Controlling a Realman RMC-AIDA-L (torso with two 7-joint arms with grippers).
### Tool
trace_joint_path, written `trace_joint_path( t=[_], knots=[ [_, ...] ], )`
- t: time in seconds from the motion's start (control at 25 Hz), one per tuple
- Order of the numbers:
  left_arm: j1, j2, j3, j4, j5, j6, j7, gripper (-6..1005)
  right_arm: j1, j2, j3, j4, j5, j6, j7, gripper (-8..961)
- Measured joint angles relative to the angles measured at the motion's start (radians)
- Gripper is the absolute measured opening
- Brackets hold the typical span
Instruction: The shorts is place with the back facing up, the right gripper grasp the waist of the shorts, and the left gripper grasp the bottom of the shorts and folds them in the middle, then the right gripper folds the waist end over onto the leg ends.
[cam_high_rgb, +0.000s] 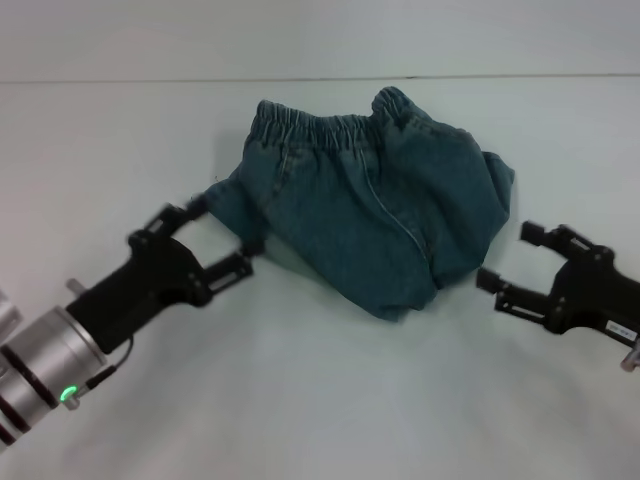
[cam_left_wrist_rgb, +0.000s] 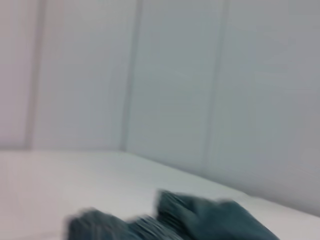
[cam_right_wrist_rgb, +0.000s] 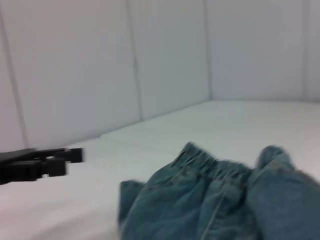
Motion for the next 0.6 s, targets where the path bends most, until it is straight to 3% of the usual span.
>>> trace_joint_path(
  t=[0.28,0.6],
  knots=[
    [0.042,0.000,-0.219,-0.162,-0.060,0.013,0.256,900,0.020,-0.001,0.067,0.202,0.193,-0.055,-0.238,956],
    [0.047,0.002,-0.234,-0.168,-0.066,0.021,0.257,901,0.024,0.000,0.156,0.248,0.195,-0.083,-0.243,956]
  ],
)
